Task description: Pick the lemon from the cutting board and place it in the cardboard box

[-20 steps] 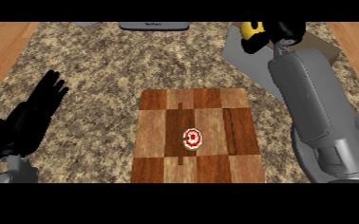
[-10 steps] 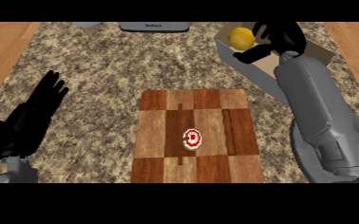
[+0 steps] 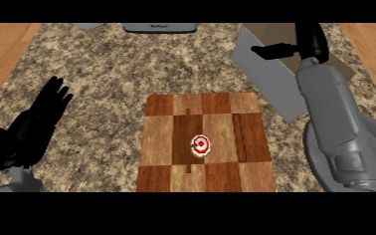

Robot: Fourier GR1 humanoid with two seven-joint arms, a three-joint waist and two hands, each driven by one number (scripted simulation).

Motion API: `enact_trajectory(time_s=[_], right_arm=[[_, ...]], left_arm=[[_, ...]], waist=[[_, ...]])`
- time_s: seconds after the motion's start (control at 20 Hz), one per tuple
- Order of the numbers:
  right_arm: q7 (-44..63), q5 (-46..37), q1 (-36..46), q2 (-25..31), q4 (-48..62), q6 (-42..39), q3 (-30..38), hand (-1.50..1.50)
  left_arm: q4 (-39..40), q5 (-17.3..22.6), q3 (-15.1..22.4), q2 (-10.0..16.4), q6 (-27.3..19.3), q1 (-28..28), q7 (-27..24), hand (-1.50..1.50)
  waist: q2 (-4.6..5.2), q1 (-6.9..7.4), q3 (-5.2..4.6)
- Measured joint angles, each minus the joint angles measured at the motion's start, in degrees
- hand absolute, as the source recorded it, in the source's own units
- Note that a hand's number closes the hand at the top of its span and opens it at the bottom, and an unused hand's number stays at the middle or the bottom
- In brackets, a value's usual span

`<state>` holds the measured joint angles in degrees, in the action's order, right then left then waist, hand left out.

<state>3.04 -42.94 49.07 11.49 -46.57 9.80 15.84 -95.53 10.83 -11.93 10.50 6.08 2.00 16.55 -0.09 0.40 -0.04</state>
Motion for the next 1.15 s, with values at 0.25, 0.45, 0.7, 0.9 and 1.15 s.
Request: enact_trajectory(time_s=[0.25,0.45,0.7,0.9,1.15], right_arm=[[-2.0,8.4,-0.9,1.1,-3.2,0.1,6.5,-1.5],[-2.4,13.7,-2.9,4.2,-5.6,-2.5,10.0,-1.5],[-4.3,20.2,-6.3,9.1,-7.0,-7.5,13.5,-1.5],[-6.9,24.1,-9.0,13.2,-6.8,-12.6,14.6,-1.5],[-10.2,27.0,-10.4,17.7,-4.0,-15.8,15.0,-1.5]], left_arm=[[0.1,0.6,-0.8,1.0,0.6,0.3,0.7,0.0],[1.4,0.3,-0.9,1.0,0.7,1.0,0.1,0.0],[1.1,0.0,-0.8,0.8,1.0,0.2,-0.6,0.0],[0.8,0.3,-0.9,0.8,1.0,0.4,0.3,0.0],[0.3,0.5,-1.0,0.6,1.1,0.4,0.7,0.0]], waist=[[0.02,-0.34,0.06],[0.02,-0.52,0.04],[0.04,-0.4,0.04],[0.08,-0.31,0.04],[0.12,-0.15,0.06]])
